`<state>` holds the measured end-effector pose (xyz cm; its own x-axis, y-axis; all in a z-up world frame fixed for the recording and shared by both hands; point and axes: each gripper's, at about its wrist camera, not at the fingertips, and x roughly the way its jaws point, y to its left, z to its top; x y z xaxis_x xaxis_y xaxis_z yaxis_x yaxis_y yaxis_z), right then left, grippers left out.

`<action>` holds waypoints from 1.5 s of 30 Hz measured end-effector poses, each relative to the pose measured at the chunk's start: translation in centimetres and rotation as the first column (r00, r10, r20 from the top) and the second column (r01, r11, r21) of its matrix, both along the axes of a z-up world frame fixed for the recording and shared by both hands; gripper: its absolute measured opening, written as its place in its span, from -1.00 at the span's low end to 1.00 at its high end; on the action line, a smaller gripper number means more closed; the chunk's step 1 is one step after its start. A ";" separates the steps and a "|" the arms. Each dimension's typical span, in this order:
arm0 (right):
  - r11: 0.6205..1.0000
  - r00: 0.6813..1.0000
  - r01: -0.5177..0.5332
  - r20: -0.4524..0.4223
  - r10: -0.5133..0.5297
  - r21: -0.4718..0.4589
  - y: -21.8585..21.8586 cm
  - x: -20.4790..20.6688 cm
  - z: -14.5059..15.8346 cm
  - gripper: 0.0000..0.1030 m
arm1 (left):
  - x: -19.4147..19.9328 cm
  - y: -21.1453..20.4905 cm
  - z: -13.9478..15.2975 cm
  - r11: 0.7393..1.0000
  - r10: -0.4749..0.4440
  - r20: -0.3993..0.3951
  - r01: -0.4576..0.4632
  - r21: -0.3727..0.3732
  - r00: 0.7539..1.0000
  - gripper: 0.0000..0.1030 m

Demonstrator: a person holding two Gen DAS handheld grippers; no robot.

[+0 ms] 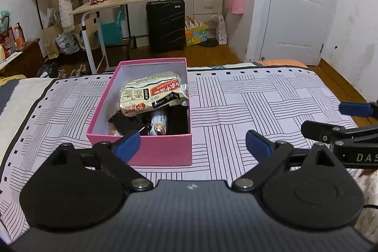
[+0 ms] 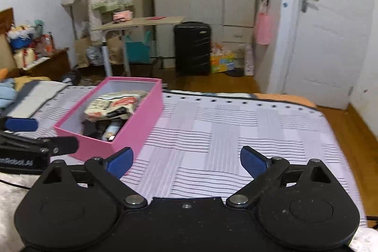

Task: Organize snacks

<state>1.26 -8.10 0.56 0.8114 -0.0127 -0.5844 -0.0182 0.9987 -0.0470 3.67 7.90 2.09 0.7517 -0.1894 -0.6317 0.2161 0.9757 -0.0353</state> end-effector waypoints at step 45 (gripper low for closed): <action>0.984 0.984 0.175 -0.017 -0.175 -0.037 0.5 -2.3 -0.1 0.93 | -2.3 -0.8 -0.8 0.995 0.084 0.022 -0.084 0.048 0.996 0.91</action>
